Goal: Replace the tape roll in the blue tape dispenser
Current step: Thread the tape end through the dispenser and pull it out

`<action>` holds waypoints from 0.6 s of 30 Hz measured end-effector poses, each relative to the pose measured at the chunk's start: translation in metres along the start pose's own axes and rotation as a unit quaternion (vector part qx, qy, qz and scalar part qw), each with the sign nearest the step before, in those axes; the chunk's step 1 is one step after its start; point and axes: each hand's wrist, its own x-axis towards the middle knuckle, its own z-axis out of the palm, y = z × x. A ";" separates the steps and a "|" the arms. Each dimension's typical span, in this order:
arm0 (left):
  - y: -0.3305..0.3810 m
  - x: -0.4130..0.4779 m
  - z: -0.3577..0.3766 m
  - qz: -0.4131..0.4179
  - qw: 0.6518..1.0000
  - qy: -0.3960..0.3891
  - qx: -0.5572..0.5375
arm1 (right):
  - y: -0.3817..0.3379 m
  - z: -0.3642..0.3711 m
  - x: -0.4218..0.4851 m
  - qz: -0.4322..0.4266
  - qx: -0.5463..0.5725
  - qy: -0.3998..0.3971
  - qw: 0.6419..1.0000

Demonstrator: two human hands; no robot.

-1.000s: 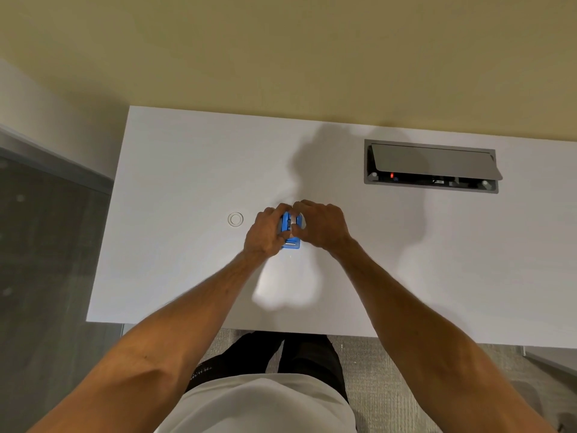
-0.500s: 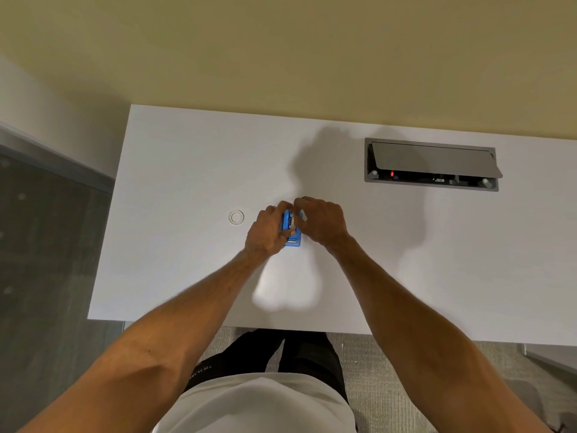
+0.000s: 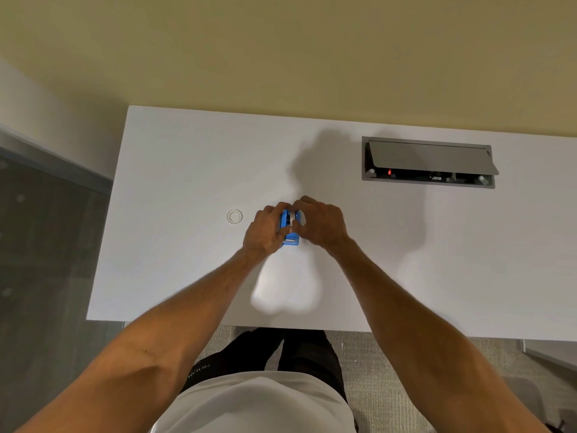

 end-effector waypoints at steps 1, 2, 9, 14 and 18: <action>0.000 0.000 0.000 -0.003 1.000 0.000 0.000 | -0.001 -0.001 0.001 0.000 -0.007 -0.001 1.000; 0.001 0.000 0.000 -0.006 1.000 -0.001 0.000 | -0.001 -0.002 0.003 0.000 -0.013 0.000 1.000; 0.004 0.003 -0.001 -0.012 1.000 -0.007 0.022 | 0.000 -0.003 0.005 0.016 -0.007 0.012 1.000; 0.003 -0.001 -0.002 -0.010 1.000 0.005 0.003 | -0.001 -0.002 0.000 0.003 0.003 -0.006 1.000; 0.003 -0.006 -0.002 -0.005 1.000 0.012 -0.005 | -0.004 0.001 -0.003 0.008 -0.002 0.003 1.000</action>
